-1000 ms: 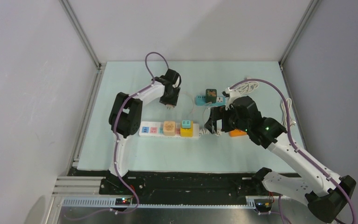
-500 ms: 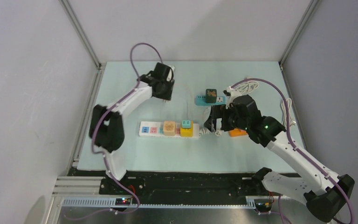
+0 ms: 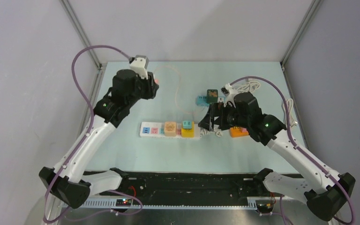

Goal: Insert the plug

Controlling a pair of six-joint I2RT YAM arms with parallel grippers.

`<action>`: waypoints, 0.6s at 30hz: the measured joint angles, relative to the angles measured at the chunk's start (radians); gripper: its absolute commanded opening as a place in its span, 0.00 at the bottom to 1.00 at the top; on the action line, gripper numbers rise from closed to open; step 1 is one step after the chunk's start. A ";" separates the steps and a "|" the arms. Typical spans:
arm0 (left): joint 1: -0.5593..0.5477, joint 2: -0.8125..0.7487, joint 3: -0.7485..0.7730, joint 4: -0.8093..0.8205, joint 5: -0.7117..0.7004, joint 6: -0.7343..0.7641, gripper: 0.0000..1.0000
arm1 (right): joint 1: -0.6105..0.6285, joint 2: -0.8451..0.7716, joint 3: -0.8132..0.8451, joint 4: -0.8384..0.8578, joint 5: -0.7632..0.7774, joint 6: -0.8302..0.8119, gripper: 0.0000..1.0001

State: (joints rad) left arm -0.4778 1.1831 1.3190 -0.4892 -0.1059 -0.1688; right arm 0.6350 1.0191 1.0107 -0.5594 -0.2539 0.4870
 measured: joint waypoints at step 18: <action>-0.254 -0.430 -0.450 0.060 -0.049 -0.051 0.13 | 0.335 0.269 0.310 0.132 0.019 0.018 0.69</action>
State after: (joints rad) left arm -0.7322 0.7532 0.8688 -0.4294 -0.1551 -0.2195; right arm 0.9695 1.2881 1.3209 -0.4274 -0.2348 0.5049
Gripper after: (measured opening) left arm 0.439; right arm 0.705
